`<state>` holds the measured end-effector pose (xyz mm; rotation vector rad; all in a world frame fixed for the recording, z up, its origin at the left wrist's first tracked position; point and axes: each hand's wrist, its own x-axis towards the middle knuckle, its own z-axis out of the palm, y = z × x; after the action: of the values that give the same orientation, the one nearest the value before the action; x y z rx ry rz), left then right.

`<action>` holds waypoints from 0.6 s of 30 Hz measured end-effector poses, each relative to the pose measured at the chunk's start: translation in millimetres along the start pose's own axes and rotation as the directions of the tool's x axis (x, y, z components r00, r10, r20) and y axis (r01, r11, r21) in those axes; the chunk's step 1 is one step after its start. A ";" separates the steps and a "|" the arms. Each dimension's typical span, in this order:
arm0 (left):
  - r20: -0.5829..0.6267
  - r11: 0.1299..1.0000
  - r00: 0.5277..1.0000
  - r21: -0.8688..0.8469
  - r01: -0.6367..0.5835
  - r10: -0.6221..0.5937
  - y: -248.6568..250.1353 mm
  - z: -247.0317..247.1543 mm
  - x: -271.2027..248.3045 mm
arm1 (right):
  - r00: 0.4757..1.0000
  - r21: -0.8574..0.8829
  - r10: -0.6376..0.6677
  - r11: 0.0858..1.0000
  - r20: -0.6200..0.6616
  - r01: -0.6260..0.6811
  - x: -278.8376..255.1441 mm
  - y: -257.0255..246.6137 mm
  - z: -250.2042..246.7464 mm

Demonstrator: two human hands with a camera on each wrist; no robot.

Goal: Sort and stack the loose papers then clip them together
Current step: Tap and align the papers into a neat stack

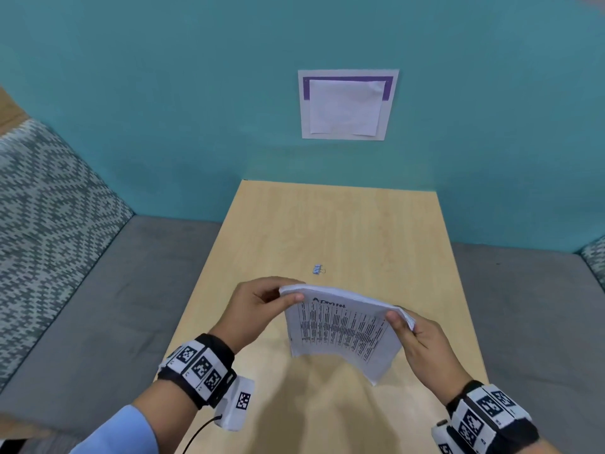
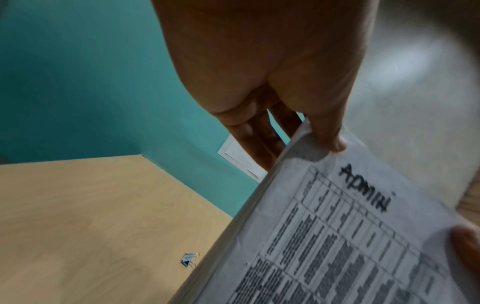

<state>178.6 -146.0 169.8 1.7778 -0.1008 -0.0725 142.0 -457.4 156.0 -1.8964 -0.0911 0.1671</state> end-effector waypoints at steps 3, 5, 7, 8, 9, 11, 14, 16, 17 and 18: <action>-0.065 1.000 0.998 -0.001 -0.009 0.009 3.2 -9.5 1.3 | 1.000 0.010 0.005 1.000 -0.013 -0.004 2.1 -1.6 -0.6; -0.074 0.999 0.997 0.036 -0.025 0.028 5.3 -11.4 -0.1 | 0.999 0.030 0.022 0.999 -0.030 -0.021 5.1 -2.0 1.1; -0.090 0.997 0.995 0.068 -0.024 0.030 7.8 -12.6 0.3 | 0.997 0.067 0.059 0.996 -0.041 -0.056 9.4 -1.8 3.2; -0.097 0.997 0.995 0.079 -0.021 0.028 8.0 -13.5 0.9 | 0.996 0.083 0.078 0.994 -0.045 -0.074 11.8 -2.1 4.2; -0.101 0.996 0.995 0.087 -0.014 0.023 9.1 -14.3 1.3 | 0.995 0.094 0.092 0.992 -0.047 -0.087 13.7 -2.4 5.4; -0.099 0.994 0.995 0.112 0.003 0.008 10.0 -15.8 2.1 | 0.994 0.098 0.100 0.991 -0.051 -0.095 16.2 -2.8 7.9; -0.094 0.987 0.995 0.156 0.031 -0.017 8.8 -17.2 2.4 | 0.994 0.092 0.096 0.992 -0.047 -0.091 16.9 -0.5 10.5; -0.087 0.984 0.996 0.175 0.043 -0.028 7.5 -18.1 2.1 | 0.995 0.077 0.084 0.994 -0.050 -0.080 15.7 0.4 11.7; -0.084 0.983 0.996 0.179 0.041 -0.027 7.9 -18.3 1.6 | 0.996 0.067 0.073 0.995 -0.050 -0.069 14.2 0.2 12.0; -0.081 0.983 0.996 0.180 0.034 -0.019 8.4 -18.4 1.0 | 0.997 0.055 0.057 0.997 -0.051 -0.054 12.5 -0.3 12.3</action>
<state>181.3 -129.9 181.9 1.9619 -0.0268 -0.0119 152.4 -443.9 151.6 -1.8494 0.0019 0.1562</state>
